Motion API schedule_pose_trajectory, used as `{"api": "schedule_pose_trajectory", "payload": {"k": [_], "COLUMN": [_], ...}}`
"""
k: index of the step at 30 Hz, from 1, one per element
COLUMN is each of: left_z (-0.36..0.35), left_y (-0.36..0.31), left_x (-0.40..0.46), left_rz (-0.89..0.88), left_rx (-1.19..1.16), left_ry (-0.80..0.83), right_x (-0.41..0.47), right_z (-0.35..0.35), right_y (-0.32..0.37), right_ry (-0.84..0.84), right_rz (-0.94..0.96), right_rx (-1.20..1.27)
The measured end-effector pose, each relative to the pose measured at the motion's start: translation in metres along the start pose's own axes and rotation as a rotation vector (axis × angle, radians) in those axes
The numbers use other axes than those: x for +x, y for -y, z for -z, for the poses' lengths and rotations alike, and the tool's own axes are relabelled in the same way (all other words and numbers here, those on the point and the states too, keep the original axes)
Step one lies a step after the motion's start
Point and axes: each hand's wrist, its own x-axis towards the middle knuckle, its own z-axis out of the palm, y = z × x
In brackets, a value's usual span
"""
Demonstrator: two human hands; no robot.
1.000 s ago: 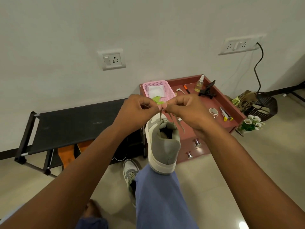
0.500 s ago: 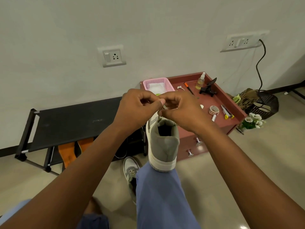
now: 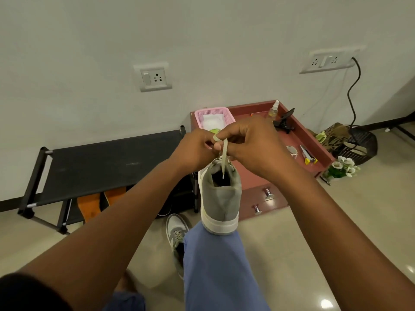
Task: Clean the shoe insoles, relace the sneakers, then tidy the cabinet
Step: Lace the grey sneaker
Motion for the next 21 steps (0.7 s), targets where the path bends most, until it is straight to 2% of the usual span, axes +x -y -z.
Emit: {"api": "schedule_pose_trajectory", "payload": {"k": [3, 10, 15, 21], "left_z": [0.001, 0.007, -0.004, -0.004], "left_y": [-0.005, -0.012, -0.01, -0.008], "left_x": [0.008, 0.021, 0.03, 0.026], "left_rz": [0.026, 0.001, -0.067, -0.131], "left_rx": [0.117, 0.274, 0.442, 0.41], "left_ry": [0.169, 0.349, 0.269, 0.22], "right_x": [-0.004, -0.011, -0.011, -0.009], "right_z": [0.005, 0.012, 0.006, -0.008], "right_y": [0.007, 0.006, -0.004, -0.027], "right_ry": [0.05, 0.041, 0.038, 0.165], "right_rz": [-0.027, -0.029, -0.038, -0.079], "right_rx": [0.019, 0.043, -0.033, -0.281]}}
